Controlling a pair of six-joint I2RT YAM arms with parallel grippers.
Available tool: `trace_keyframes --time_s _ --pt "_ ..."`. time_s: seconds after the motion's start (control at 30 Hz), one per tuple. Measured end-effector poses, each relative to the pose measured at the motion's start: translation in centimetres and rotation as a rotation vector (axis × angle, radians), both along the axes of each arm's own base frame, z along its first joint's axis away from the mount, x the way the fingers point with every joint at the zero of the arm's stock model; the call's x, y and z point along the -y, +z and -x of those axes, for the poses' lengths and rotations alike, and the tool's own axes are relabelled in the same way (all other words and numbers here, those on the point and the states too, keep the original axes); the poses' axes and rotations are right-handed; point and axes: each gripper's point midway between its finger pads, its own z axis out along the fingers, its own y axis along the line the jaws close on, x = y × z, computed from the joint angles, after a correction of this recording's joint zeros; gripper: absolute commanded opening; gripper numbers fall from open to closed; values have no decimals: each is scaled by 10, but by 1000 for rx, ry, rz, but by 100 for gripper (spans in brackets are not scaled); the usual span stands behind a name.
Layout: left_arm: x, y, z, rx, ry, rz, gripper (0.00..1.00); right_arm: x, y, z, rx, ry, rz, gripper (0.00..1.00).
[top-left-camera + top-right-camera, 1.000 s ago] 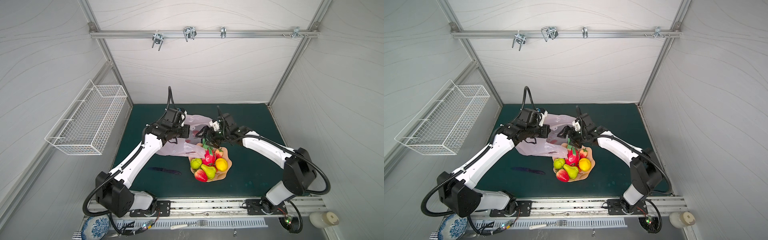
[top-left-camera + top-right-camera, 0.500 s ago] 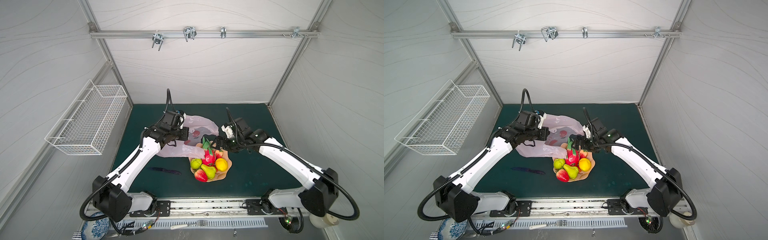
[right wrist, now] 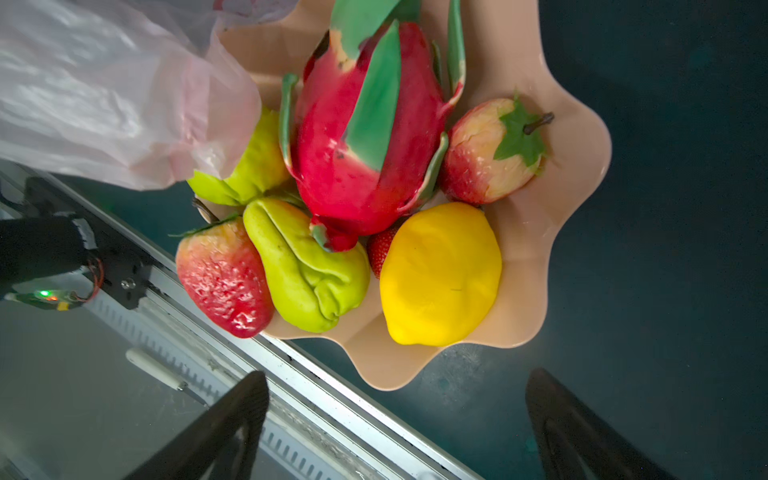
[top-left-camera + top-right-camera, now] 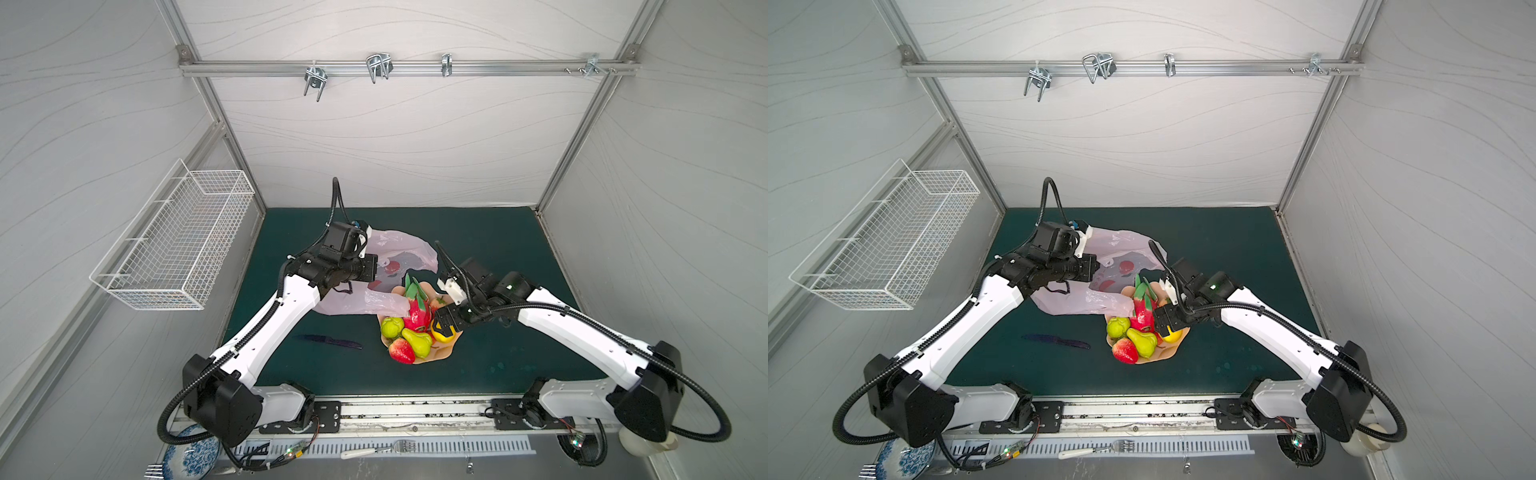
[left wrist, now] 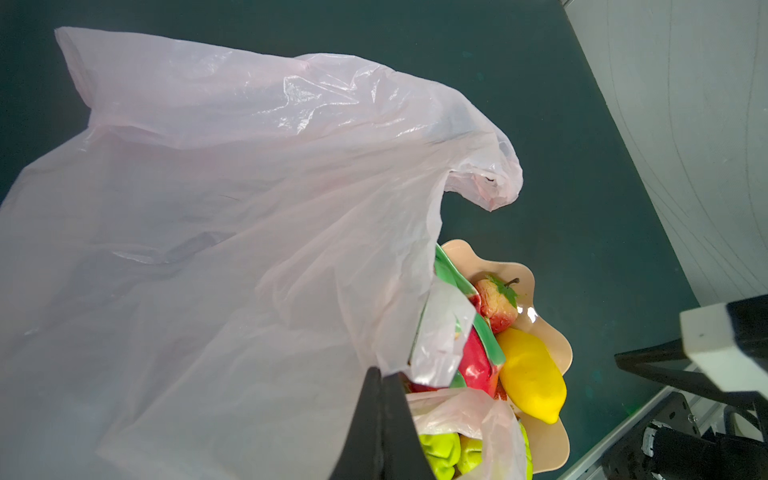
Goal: Place the fruits into the plastic bag
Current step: 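Withdraw the right gripper from the bag back over the fruit bowl, then lower the right gripper onto the yellow lemon in the bowl and grasp it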
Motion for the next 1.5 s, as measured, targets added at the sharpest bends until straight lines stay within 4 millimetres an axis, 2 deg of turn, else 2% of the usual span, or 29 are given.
trace_keyframes --time_s 0.3,0.83,1.07,1.27,1.5 --pt "0 0 0 -1 -2 2 0 -3 -41 10 5 132 170 95" --pt "1 0 1 -2 -5 4 0 4 -77 -8 73 190 330 85" --pt "1 0 1 -2 -5 4 0 1 -81 -16 102 188 340 74" --pt "1 0 1 -2 -5 4 0 -1 -81 -22 129 176 340 51" --pt "1 0 1 -2 -10 5 0 0 -77 -23 138 149 336 48"
